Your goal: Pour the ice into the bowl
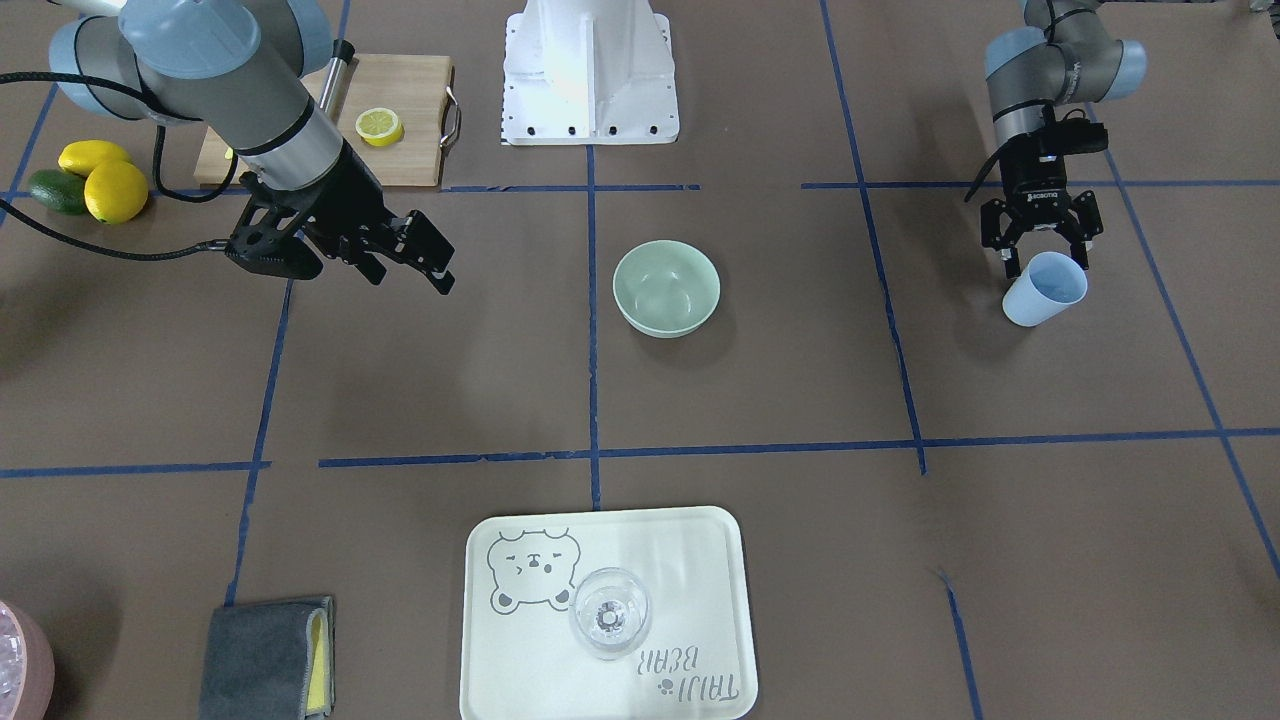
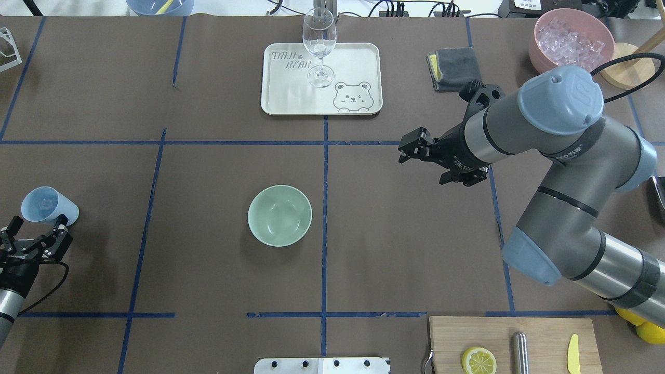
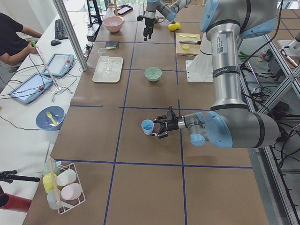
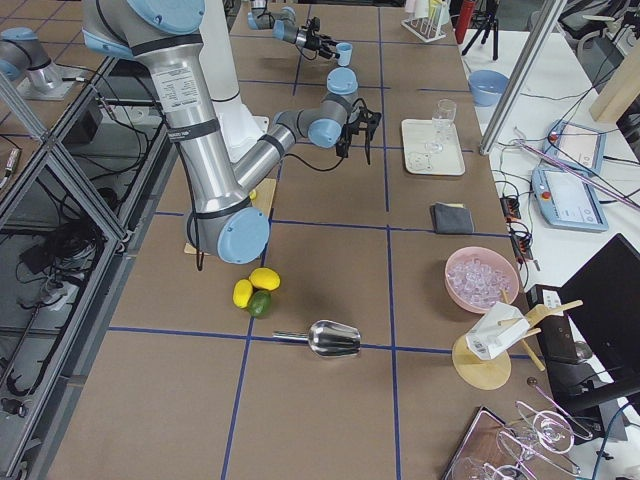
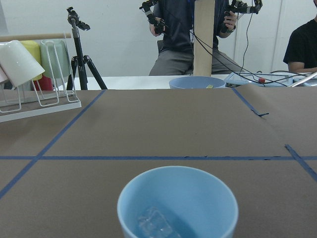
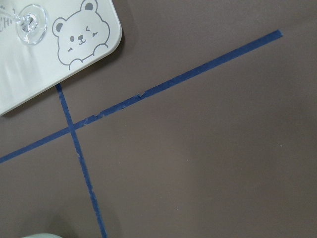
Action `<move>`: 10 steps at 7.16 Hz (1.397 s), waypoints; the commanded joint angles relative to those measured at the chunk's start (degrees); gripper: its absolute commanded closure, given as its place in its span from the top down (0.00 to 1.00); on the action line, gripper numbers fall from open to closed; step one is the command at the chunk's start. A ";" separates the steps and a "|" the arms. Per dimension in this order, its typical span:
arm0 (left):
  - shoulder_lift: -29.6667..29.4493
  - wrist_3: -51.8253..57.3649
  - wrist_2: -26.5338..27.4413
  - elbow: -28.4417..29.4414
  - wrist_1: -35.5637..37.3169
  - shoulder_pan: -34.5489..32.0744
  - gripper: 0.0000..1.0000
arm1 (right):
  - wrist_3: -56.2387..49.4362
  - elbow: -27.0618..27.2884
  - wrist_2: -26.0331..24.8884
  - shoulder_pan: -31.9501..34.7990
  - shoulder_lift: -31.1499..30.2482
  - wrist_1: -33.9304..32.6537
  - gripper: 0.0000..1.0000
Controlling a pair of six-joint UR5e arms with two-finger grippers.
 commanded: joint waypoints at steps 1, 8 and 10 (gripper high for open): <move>-4.03 0.49 0.51 3.20 0.05 0.09 0.99 | -0.03 -0.04 0.01 0.00 -0.03 0.00 1.00; -4.58 3.39 -1.23 4.63 -0.04 -3.50 0.99 | 0.32 0.75 0.10 0.00 -0.03 0.00 1.00; -5.98 3.30 -1.68 4.89 0.05 -4.56 0.99 | 0.41 0.75 0.10 0.00 -0.03 0.00 1.00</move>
